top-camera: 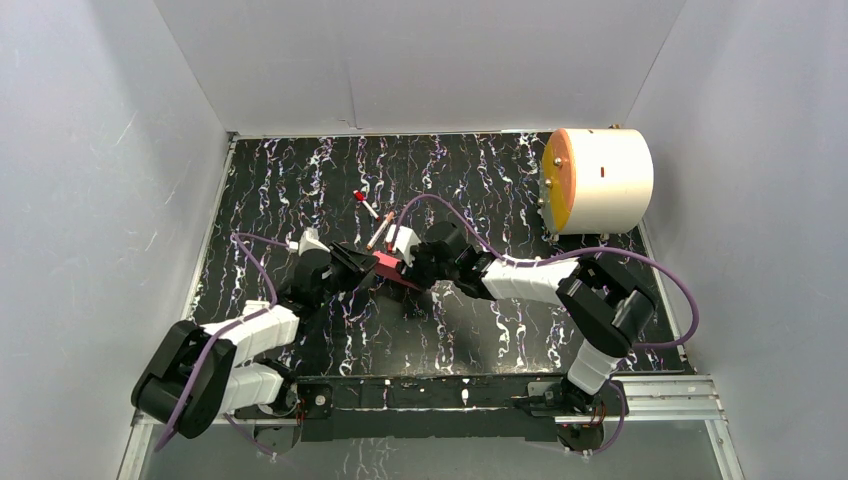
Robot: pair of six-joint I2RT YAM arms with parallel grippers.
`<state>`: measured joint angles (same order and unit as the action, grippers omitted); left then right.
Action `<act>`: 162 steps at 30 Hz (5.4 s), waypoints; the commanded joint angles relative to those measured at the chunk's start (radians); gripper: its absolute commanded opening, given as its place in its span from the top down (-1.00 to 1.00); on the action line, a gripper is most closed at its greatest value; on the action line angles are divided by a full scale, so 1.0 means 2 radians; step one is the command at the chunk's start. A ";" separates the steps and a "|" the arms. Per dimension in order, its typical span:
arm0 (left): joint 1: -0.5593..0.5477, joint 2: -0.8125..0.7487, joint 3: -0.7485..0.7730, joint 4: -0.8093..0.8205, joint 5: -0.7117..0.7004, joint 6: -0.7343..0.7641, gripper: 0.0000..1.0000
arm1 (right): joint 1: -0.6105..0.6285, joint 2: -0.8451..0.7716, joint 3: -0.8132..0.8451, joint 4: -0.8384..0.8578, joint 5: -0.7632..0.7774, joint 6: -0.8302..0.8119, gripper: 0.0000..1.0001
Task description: Fold the paper box
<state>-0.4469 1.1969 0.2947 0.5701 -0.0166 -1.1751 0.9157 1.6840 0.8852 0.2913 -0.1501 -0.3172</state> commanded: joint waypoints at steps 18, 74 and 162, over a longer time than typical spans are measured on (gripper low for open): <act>0.014 0.072 -0.028 -0.002 -0.035 0.022 0.54 | -0.070 -0.101 -0.064 0.104 -0.066 0.252 -0.61; 0.015 0.027 0.005 -0.050 0.038 0.031 0.47 | 0.082 -0.112 -0.023 -0.009 0.238 0.032 0.95; 0.008 0.076 0.261 -0.459 0.370 0.837 -0.22 | 0.021 -0.159 -0.153 0.115 -0.007 -0.180 1.00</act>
<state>-0.4274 1.3361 0.7860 -0.3225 0.6697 0.4637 0.9615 1.3716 0.5777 0.4522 -0.1432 -0.6922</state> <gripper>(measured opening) 0.638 0.012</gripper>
